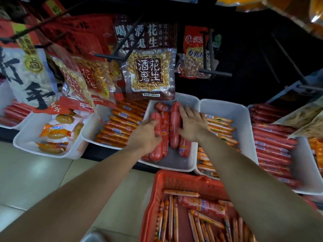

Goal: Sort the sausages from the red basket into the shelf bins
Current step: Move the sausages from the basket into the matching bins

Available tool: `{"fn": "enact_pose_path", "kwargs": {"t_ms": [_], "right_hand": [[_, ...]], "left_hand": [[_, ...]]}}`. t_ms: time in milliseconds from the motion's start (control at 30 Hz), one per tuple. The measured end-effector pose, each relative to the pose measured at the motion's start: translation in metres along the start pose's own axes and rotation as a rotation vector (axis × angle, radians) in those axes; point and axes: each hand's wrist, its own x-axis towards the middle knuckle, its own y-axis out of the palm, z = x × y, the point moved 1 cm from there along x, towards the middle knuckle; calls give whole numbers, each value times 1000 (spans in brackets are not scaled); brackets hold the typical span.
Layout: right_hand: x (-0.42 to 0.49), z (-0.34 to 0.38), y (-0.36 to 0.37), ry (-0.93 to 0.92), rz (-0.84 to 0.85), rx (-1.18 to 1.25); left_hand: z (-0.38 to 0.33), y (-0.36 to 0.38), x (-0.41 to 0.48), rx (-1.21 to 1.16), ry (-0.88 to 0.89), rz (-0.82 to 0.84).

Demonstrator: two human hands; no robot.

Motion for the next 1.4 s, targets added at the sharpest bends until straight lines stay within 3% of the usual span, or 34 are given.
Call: {"fn": "enact_pose_path", "kwargs": {"t_ms": [133, 433, 567, 700, 1133, 1300, 1400], "right_hand": [[14, 2, -5, 54, 15, -39], [47, 23, -13, 41, 16, 100], [26, 11, -3, -19, 11, -95], [18, -1, 9, -109, -20, -64], [45, 18, 9, 138, 99, -119], [50, 17, 9, 211, 150, 164], [53, 16, 7, 288, 98, 282]], "left_hand": [[-4, 7, 16, 191, 55, 75], [-5, 2, 48, 234, 17, 60], [0, -4, 48, 107, 7, 77], [0, 3, 41, 35, 44, 104], [6, 8, 33, -165, 44, 44], [11, 7, 30, -162, 44, 53], [11, 6, 27, -156, 51, 51]]}}
